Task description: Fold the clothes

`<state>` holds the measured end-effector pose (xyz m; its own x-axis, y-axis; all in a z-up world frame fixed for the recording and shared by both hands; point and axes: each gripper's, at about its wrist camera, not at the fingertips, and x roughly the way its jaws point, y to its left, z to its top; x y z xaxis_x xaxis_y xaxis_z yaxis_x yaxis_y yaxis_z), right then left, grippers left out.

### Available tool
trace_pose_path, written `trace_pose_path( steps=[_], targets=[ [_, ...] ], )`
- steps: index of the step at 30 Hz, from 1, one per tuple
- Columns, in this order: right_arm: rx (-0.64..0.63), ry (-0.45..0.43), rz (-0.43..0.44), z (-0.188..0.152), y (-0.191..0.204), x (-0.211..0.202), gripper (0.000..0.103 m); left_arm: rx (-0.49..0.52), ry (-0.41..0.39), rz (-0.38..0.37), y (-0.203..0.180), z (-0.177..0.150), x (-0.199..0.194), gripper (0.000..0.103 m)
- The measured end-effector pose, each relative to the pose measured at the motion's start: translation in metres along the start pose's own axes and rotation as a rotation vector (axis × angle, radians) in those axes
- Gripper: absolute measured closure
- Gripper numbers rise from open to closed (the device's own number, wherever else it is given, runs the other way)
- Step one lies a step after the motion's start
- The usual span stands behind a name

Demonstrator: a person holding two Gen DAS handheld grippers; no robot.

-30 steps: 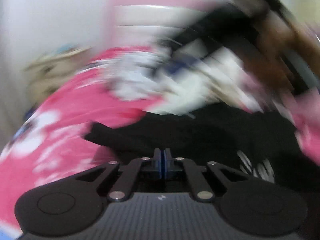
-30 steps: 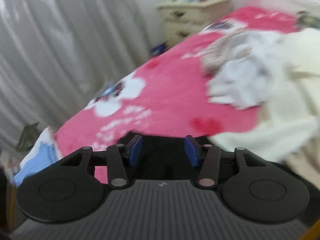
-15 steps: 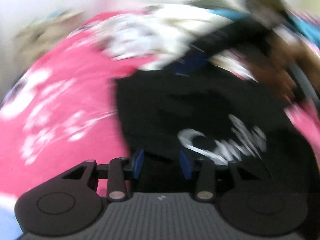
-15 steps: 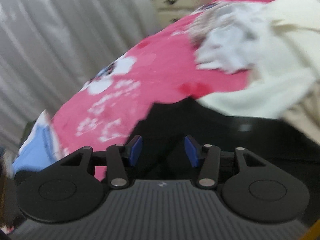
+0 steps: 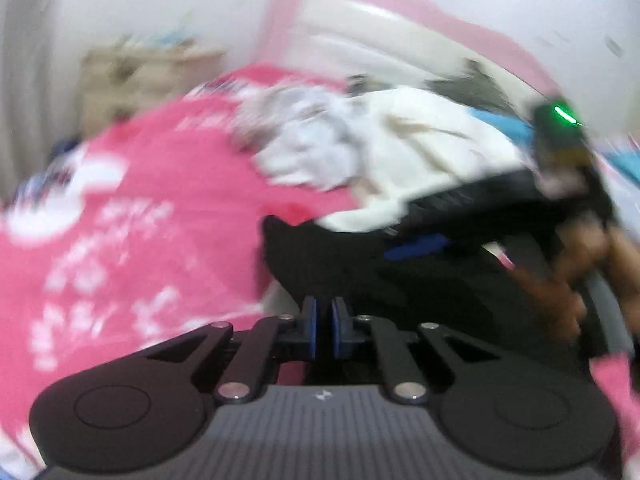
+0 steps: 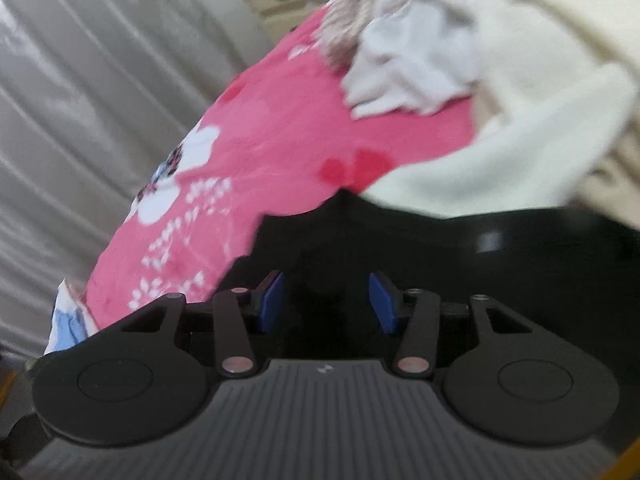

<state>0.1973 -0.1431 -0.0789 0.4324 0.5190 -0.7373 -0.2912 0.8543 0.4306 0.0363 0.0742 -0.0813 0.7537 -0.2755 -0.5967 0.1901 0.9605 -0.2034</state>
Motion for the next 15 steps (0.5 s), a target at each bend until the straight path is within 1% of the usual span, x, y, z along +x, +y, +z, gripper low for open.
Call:
trace_pose_path(
  steps=[2,4,5,6,7,9,11,13,15],
  targets=[
    [0.012,-0.032,-0.015,0.000,-0.012,-0.013,0.057,0.177,-0.024,0.038,-0.031,-0.008,-0.005,0.095],
    [0.018,-0.056,-0.036,0.000,-0.021,-0.023,0.057,0.376,-0.051,0.071,-0.064,-0.026,-0.002,0.094],
    [0.018,-0.061,-0.048,-0.001,-0.024,-0.027,0.057,0.450,-0.057,0.082,-0.074,-0.035,-0.001,0.093],
    [0.018,-0.066,-0.059,-0.002,-0.027,-0.030,0.057,0.537,-0.048,0.087,-0.087,-0.046,0.004,0.092],
    [0.014,-0.064,-0.066,-0.004,-0.029,-0.032,0.057,0.602,-0.034,0.085,-0.097,-0.057,0.009,0.090],
    [0.007,-0.059,-0.079,-0.007,-0.033,-0.036,0.057,0.661,-0.015,0.060,-0.105,-0.069,0.013,0.087],
    [-0.017,-0.044,-0.077,-0.011,-0.031,-0.035,0.057,0.698,-0.001,0.047,-0.109,-0.076,0.021,0.084],
    [-0.058,-0.025,-0.069,-0.013,-0.024,-0.033,0.057,0.715,0.001,0.050,-0.112,-0.080,0.023,0.083],
    [-0.110,0.003,-0.046,-0.015,-0.014,-0.031,0.056,0.706,0.011,0.036,-0.112,-0.081,0.023,0.079]
  ],
)
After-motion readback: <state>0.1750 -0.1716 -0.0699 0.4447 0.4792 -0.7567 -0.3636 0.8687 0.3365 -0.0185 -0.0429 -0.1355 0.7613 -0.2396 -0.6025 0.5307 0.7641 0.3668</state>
